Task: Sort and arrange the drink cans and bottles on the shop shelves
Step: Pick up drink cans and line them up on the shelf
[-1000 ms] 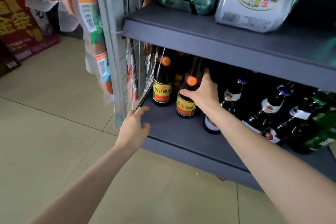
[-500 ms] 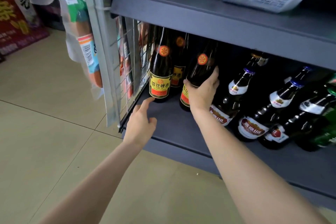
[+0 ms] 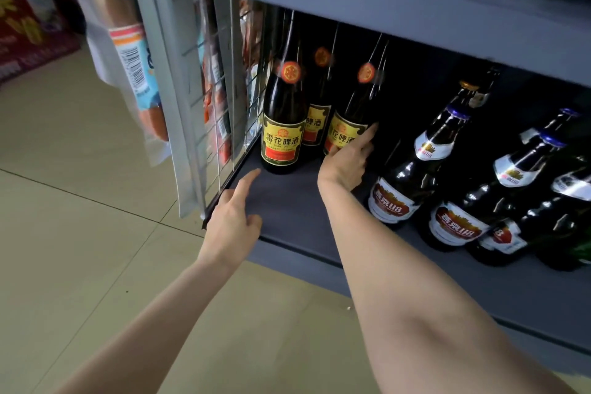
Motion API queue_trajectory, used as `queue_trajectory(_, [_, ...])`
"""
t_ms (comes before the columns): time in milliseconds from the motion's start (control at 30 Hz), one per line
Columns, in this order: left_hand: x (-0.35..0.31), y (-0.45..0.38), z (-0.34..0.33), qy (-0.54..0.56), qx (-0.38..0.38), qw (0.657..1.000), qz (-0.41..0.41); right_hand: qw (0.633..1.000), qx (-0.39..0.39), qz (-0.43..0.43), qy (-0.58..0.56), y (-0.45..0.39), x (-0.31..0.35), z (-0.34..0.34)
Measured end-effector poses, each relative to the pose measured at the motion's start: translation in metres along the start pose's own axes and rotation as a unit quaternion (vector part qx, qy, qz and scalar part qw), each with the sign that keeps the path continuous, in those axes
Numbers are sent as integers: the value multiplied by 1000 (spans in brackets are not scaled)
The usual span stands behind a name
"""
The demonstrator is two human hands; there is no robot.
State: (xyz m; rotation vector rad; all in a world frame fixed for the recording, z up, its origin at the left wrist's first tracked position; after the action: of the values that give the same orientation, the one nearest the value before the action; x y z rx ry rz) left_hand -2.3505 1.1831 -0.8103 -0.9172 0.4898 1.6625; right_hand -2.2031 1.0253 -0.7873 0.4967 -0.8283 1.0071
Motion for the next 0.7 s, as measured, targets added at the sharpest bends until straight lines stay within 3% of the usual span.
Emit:
queue_trajectory(333, [6, 4, -3, -16, 17, 1000, -8, 994, 54, -38, -88, 7, -29, -14])
queue_trajectory(500, [-7, 16, 15, 14, -2, 1000, -17, 983, 114, 83, -118, 48, -23, 23])
queue_trajectory(700, [-72, 31, 73, 13, -70, 990, -119, 934, 108, 337, -49, 111, 2, 154])
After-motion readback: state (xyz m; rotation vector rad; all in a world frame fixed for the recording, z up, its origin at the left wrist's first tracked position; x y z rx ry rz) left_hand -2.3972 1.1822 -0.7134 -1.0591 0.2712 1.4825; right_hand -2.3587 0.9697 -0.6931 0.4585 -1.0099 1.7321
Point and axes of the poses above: each hand's wrist, its own y-axis away from the middle knuckle, its own z-axis out of the back of the hand, x = y × z, the point moved 7 cm from there along -y, towards the middle knuckle, and after that the axes turned 7 degrees about -z, right-handed, at the moved point
